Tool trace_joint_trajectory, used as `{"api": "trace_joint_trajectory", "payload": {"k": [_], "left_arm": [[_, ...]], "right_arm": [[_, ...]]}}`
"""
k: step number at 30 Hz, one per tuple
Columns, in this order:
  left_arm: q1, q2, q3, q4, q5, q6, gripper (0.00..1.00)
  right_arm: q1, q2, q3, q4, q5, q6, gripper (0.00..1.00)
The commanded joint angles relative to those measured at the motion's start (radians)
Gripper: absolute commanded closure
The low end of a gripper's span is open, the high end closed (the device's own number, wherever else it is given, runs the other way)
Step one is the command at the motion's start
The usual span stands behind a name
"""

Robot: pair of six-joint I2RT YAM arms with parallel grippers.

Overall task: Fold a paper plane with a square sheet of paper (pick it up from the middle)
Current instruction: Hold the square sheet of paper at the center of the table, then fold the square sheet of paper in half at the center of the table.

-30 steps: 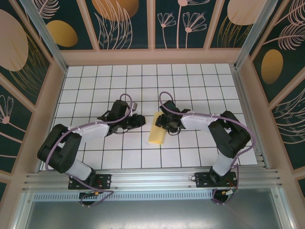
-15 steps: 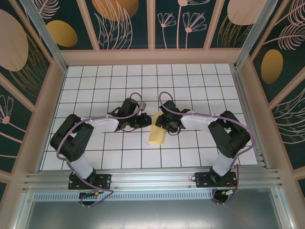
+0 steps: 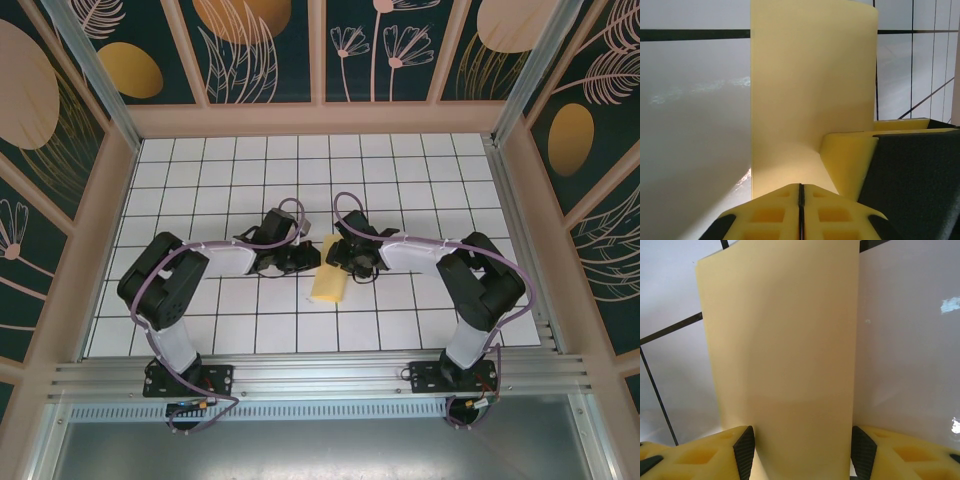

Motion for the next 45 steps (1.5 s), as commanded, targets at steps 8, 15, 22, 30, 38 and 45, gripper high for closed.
{"api": "trace_joint_trajectory", "payload": {"k": [8,15,22,30,38,45], "left_arm": [[-0.03,0.06,0.095,-0.12,-0.059,0.037,0.94],[-0.049,0.098,0.114,-0.159,-0.086,0.053,0.94],[-0.057,0.129,0.114,-0.209,-0.136,0.063,0.96],[-0.059,0.14,0.109,-0.24,-0.183,0.074,0.98],[-0.059,0.143,0.104,-0.244,-0.192,0.084,0.98],[-0.058,0.149,0.108,-0.254,-0.195,0.093,0.98]], "right_arm": [[0.007,0.078,-0.035,-0.005,0.003,0.01,0.42],[0.006,0.08,-0.033,-0.005,0.001,0.007,0.42],[0.008,0.082,-0.029,-0.007,-0.002,0.004,0.41],[0.002,0.013,0.003,-0.062,0.037,-0.012,0.39],[-0.027,-0.183,-0.075,0.003,-0.004,-0.038,0.48],[-0.023,-0.175,-0.096,0.138,-0.119,-0.05,0.82]]}}
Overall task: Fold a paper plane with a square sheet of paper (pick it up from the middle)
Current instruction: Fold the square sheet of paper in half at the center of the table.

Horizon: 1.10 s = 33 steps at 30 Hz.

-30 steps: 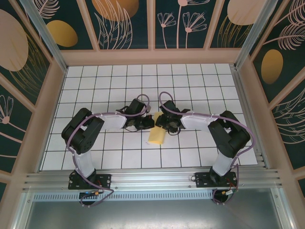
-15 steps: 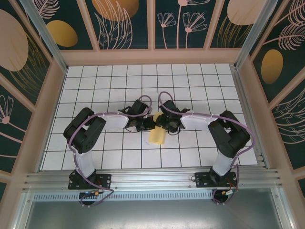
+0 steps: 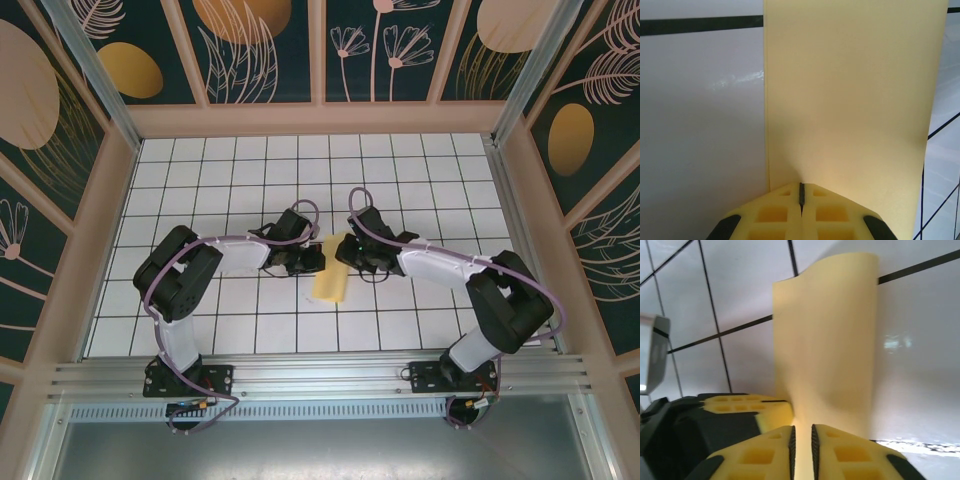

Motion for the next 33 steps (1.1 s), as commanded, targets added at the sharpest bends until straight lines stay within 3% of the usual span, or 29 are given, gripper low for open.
{"api": "trace_joint_trajectory", "payload": {"k": [1,20,33], "left_arm": [[-0.007,0.06,-0.009,-0.097,-0.081,0.027,0.98],[-0.007,0.075,-0.015,-0.099,-0.1,0.028,0.98],[-0.006,0.075,-0.017,-0.1,-0.095,0.031,0.98]], "right_arm": [[0.002,0.018,-0.012,0.07,-0.059,-0.016,0.84],[-0.03,0.129,-0.136,0.12,-0.049,-0.008,0.83],[0.004,-0.016,-0.129,0.136,-0.156,-0.044,0.82]]}}
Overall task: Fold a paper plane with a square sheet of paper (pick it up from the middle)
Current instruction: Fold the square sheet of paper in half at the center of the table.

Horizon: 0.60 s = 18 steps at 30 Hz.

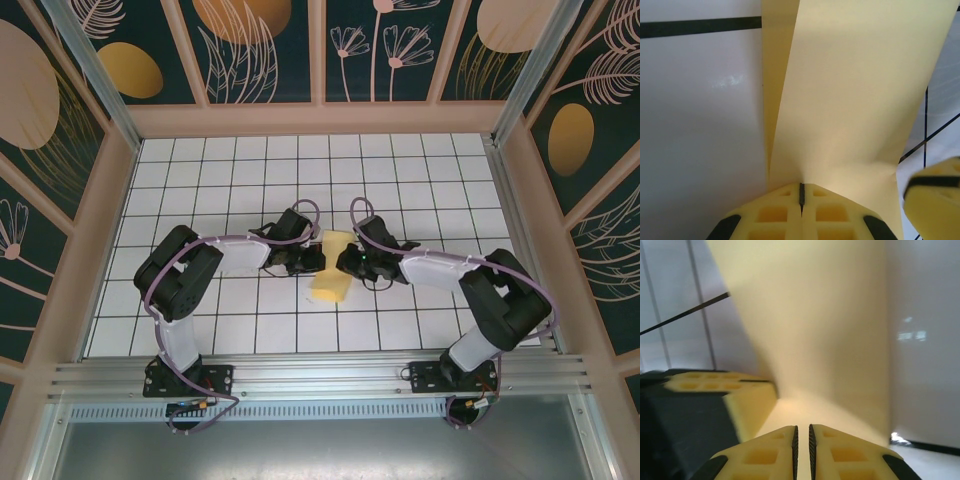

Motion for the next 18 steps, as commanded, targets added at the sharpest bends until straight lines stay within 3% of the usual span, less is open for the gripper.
{"api": "trace_joint_trajectory", "payload": {"k": [1,12,18], "left_arm": [[-0.007,0.069,-0.024,-0.092,-0.093,0.022,0.98],[-0.007,0.073,-0.027,-0.091,-0.095,0.024,0.98],[-0.007,0.076,-0.027,-0.089,-0.095,0.026,0.98]], "right_arm": [[0.025,-0.018,-0.024,0.011,-0.045,-0.015,0.82],[0.027,0.02,-0.127,0.015,-0.009,0.019,0.82],[0.034,-0.078,-0.101,-0.001,-0.022,0.01,0.81]]}}
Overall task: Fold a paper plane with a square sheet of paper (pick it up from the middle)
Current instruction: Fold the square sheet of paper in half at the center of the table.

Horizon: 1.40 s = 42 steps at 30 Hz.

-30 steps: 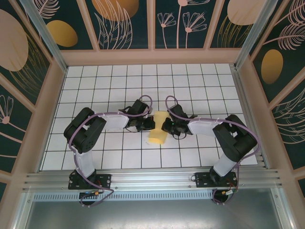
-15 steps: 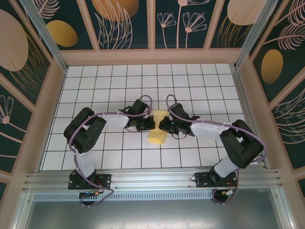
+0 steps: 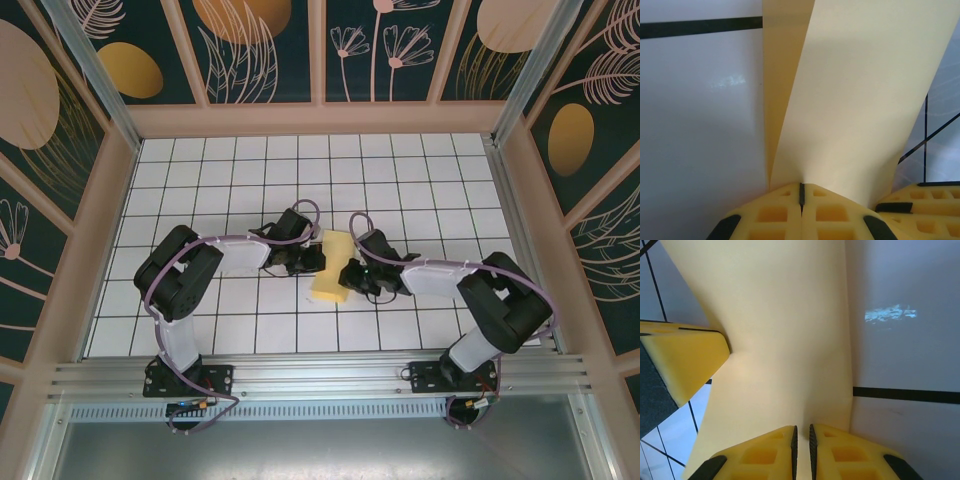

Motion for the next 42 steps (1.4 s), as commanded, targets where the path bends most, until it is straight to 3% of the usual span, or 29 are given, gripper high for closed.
{"api": "trace_joint_trajectory", "payload": {"k": [1,16,25,37,42], "left_arm": [[-0.007,0.075,-0.027,-0.089,-0.095,0.022,0.98],[-0.007,0.079,-0.021,-0.097,-0.095,0.03,0.98],[-0.006,0.078,-0.02,-0.099,-0.096,0.032,0.98],[-0.006,0.076,-0.022,-0.101,-0.094,0.035,0.98],[-0.006,0.073,-0.021,-0.106,-0.098,0.036,0.98]], "right_arm": [[0.013,-0.081,0.001,-0.018,-0.007,0.004,0.81],[0.052,-0.008,-0.101,0.081,-0.016,0.067,0.83],[0.064,-0.122,-0.095,0.069,-0.047,0.06,0.82],[0.1,-0.017,-0.173,0.15,-0.037,0.122,0.83],[0.103,-0.088,-0.152,0.103,-0.022,0.11,0.83]]}}
